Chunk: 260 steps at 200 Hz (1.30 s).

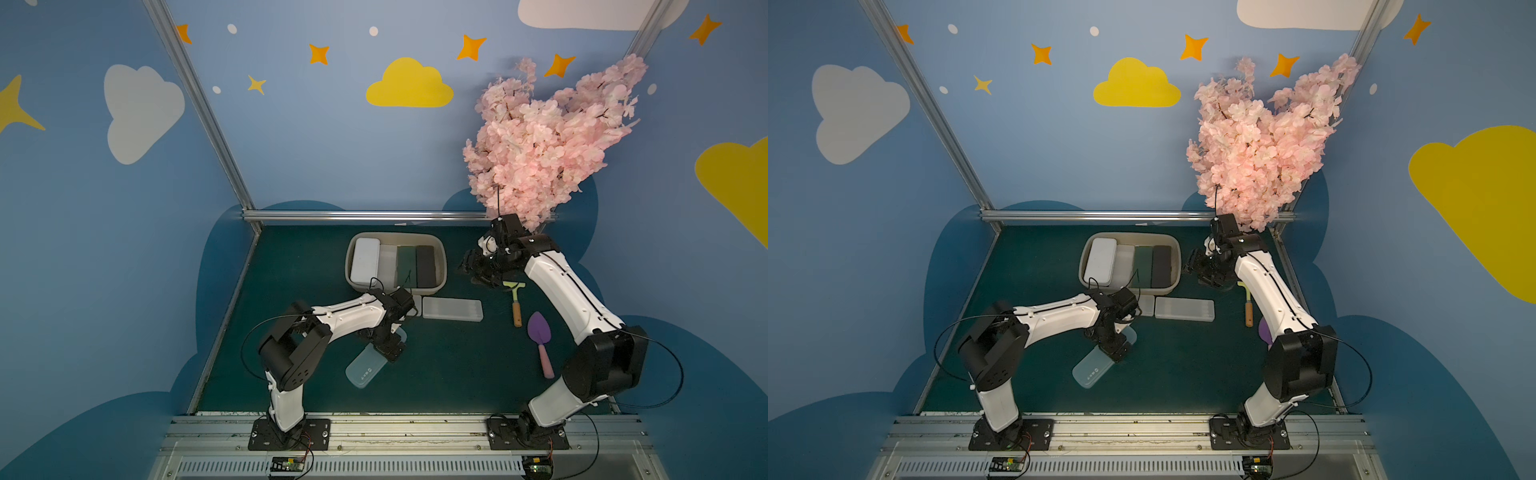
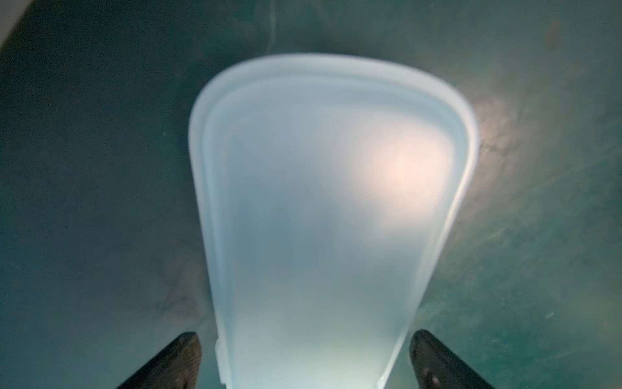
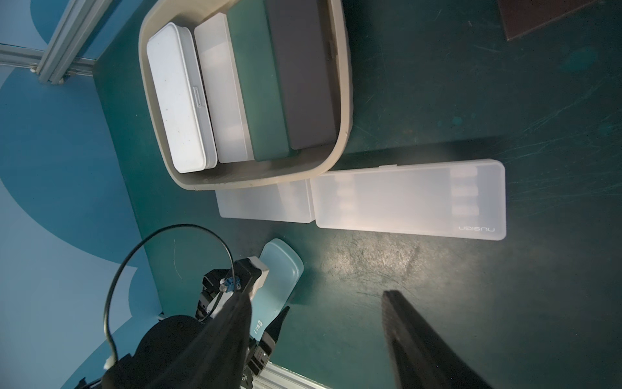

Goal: Put the pencil case into the storage box
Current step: Pick up the pencil case from the center of the board, then place the pencil case at the storage box.

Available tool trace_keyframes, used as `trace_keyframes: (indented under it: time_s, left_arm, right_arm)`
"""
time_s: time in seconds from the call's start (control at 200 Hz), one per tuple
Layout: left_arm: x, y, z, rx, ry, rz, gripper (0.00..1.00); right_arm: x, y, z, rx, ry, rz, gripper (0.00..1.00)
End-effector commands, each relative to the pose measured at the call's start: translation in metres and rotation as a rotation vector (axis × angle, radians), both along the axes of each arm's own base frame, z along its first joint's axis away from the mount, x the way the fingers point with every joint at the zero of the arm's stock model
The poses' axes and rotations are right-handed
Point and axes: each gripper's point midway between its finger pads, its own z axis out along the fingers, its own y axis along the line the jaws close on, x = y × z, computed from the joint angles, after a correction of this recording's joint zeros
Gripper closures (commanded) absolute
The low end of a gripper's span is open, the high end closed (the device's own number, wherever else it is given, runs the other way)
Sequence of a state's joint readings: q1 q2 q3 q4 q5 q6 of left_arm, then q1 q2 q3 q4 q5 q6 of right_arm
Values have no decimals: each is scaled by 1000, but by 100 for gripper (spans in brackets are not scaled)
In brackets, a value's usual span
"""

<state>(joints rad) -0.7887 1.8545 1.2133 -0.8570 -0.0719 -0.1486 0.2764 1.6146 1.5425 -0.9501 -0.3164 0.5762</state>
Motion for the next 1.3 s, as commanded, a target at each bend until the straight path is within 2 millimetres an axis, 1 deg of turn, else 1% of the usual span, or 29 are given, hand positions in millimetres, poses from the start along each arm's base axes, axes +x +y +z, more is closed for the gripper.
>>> trace_keyframes:
  time_s: [0.0,0.15,0.225,0.345,0.451,0.501,0.591,0.666,0.796,0.876,0.906,0.961,1.011,1.076,1.146,1.242,1.247,1.297]
  left_arm:
    - [5,-6,-7,-2,-9,-26,0]
    - [5,-7,-18,6,4,-39,0]
    - [5,-9,-20,4,15,-44,2]
    - [4,-9,-16,5,26,-45,9]
    - [3,-5,-10,25,28,-51,17]
    - [2,-1,-5,42,26,-48,19]
    - [3,5,9,70,11,-36,21]
    - [6,7,27,68,-16,-25,23]
    - [9,8,69,54,-43,-15,24]
    - [17,11,98,32,-71,18,24]
    - [23,10,110,10,-89,38,24]
    - [38,11,127,-26,-116,87,24]
    - [56,8,141,-72,-143,137,24]
    - [87,6,154,-117,-186,203,26]
    - [123,1,162,-162,-219,256,27]
    - [171,-7,168,-181,-286,281,27]
    - [173,-7,165,-176,-282,282,27]
    - [196,-11,161,-187,-292,299,27]
  right_arm:
    - [-9,-3,6,0,5,11,34]
    - [-10,-3,5,2,15,12,34]
    - [-10,-4,5,0,15,11,34]
    - [-10,-4,7,0,11,10,34]
    - [-10,-4,10,1,3,9,34]
    - [-11,-4,11,1,2,10,34]
    - [-11,-5,12,1,1,8,34]
    - [-12,-6,13,2,-1,6,34]
    - [-12,-6,15,7,-5,8,34]
    - [-13,-6,15,7,-6,11,35]
    - [-14,-6,15,7,-8,13,35]
    - [-14,-6,15,7,-7,17,35]
    - [-15,-7,15,5,-7,20,35]
    - [-17,-7,13,6,-4,25,35]
    - [-20,-6,10,15,13,29,35]
    - [-26,-1,5,46,40,39,35]
    - [-26,-1,5,48,41,40,35]
    - [-29,2,4,59,53,43,35]
